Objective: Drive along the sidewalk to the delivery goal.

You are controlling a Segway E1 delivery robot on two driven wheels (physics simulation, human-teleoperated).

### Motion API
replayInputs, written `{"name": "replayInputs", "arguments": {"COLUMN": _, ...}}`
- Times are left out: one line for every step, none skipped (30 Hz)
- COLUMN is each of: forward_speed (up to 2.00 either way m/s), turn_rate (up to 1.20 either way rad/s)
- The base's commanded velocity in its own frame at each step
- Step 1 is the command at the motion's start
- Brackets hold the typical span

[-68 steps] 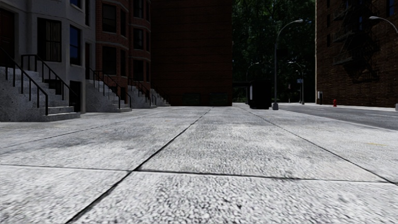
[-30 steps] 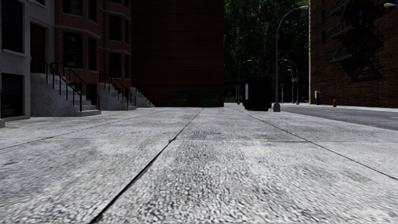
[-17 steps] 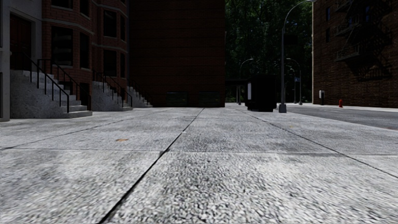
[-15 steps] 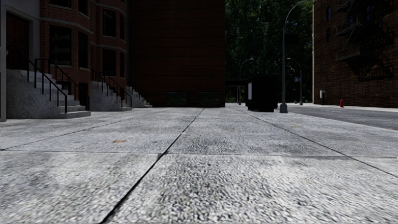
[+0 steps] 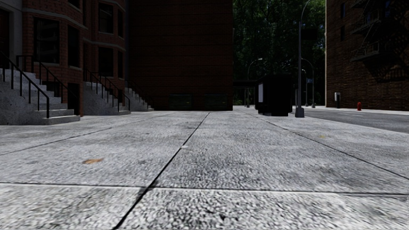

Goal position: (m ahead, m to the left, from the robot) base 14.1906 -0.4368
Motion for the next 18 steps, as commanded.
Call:
{"name": "replayInputs", "arguments": {"forward_speed": 2.00, "turn_rate": 0.00}}
{"name": "replayInputs", "arguments": {"forward_speed": 2.00, "turn_rate": 0.00}}
{"name": "replayInputs", "arguments": {"forward_speed": 2.00, "turn_rate": 0.00}}
{"name": "replayInputs", "arguments": {"forward_speed": 2.00, "turn_rate": 0.00}}
{"name": "replayInputs", "arguments": {"forward_speed": 2.00, "turn_rate": 0.00}}
{"name": "replayInputs", "arguments": {"forward_speed": 2.00, "turn_rate": 0.00}}
{"name": "replayInputs", "arguments": {"forward_speed": 2.00, "turn_rate": 0.00}}
{"name": "replayInputs", "arguments": {"forward_speed": 2.00, "turn_rate": 0.00}}
{"name": "replayInputs", "arguments": {"forward_speed": 2.00, "turn_rate": 0.00}}
{"name": "replayInputs", "arguments": {"forward_speed": 2.00, "turn_rate": 0.00}}
{"name": "replayInputs", "arguments": {"forward_speed": 2.00, "turn_rate": 0.00}}
{"name": "replayInputs", "arguments": {"forward_speed": 2.00, "turn_rate": 0.00}}
{"name": "replayInputs", "arguments": {"forward_speed": 2.00, "turn_rate": 0.00}}
{"name": "replayInputs", "arguments": {"forward_speed": 2.00, "turn_rate": 0.00}}
{"name": "replayInputs", "arguments": {"forward_speed": 2.00, "turn_rate": 0.00}}
{"name": "replayInputs", "arguments": {"forward_speed": 2.00, "turn_rate": 0.00}}
{"name": "replayInputs", "arguments": {"forward_speed": 2.00, "turn_rate": 0.00}}
{"name": "replayInputs", "arguments": {"forward_speed": 2.00, "turn_rate": 0.00}}
